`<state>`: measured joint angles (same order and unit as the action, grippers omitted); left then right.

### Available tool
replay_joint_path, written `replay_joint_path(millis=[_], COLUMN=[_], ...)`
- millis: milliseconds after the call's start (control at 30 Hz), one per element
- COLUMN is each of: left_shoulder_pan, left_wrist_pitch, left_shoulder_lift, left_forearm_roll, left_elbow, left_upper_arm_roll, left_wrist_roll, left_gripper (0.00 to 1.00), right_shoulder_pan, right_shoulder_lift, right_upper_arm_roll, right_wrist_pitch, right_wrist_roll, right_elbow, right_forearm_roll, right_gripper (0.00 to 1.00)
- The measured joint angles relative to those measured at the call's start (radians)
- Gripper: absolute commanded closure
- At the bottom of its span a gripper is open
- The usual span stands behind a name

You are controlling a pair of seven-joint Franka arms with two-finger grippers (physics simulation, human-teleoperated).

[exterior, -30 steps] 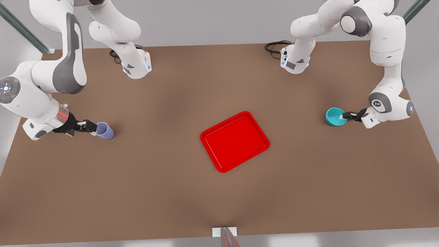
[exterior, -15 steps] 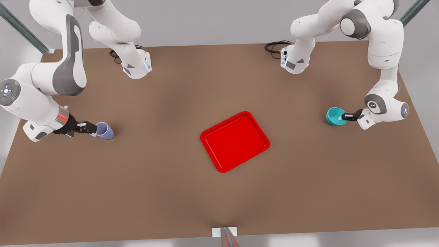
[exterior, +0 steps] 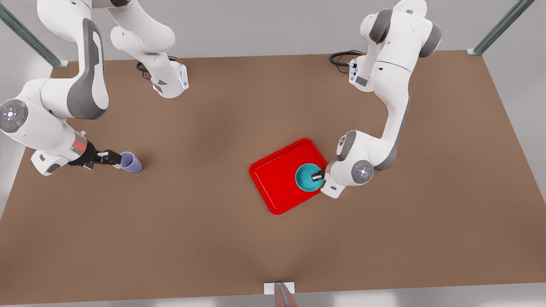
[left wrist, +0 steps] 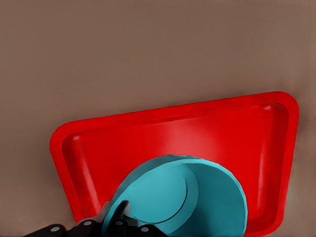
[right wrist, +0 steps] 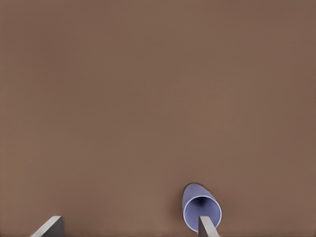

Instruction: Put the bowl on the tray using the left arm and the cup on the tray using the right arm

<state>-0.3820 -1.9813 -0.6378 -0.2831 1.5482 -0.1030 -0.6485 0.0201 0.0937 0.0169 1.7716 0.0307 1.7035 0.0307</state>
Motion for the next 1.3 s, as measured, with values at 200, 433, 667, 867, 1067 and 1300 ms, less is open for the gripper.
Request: replay_joint_path(millis=[200,433,667,867,1067,1300], left_shoulder_pan=[-0.028,-0.004,0.04,0.041,0.056,0.049], left_wrist_pitch=[-0.128,-0.132,0.021,0.566,0.466,0.464], left_shoulder_lift=[0.0,0.013,0.169,0.234,0.467,0.432], left_forearm_roll=[0.037,-0.02,0.016,0.193,0.267,0.273], left_elbow=[0.188,0.19,0.125,-0.226,0.017,-0.016], left_upper_arm_roll=[-0.014,-0.014,-0.009,0.094,0.18,0.175], left_wrist_roll=[0.044,0.061,0.037,0.5,0.602,0.596], left_gripper=[0.79,0.0,0.0,0.0,0.0,0.0], right_shoulder_pan=[0.013,0.019,0.016,0.024,0.108,0.047], right_shoulder_lift=[-0.008,-0.036,-0.115,-0.131,-0.115,-0.118], right_upper_arm_roll=[0.003,0.003,0.003,0.042,0.051,0.06], right_wrist_pitch=[0.015,0.015,0.095,0.21,0.269,0.296], right_wrist_roll=[0.002,0.003,0.003,0.008,0.023,0.023], right_elbow=[0.027,0.054,0.219,0.394,0.47,0.507], right_forearm_roll=[0.0,0.0,0.0,-0.003,-0.003,-0.003], right_gripper=[0.0,0.0,0.0,0.0,0.0,0.0])
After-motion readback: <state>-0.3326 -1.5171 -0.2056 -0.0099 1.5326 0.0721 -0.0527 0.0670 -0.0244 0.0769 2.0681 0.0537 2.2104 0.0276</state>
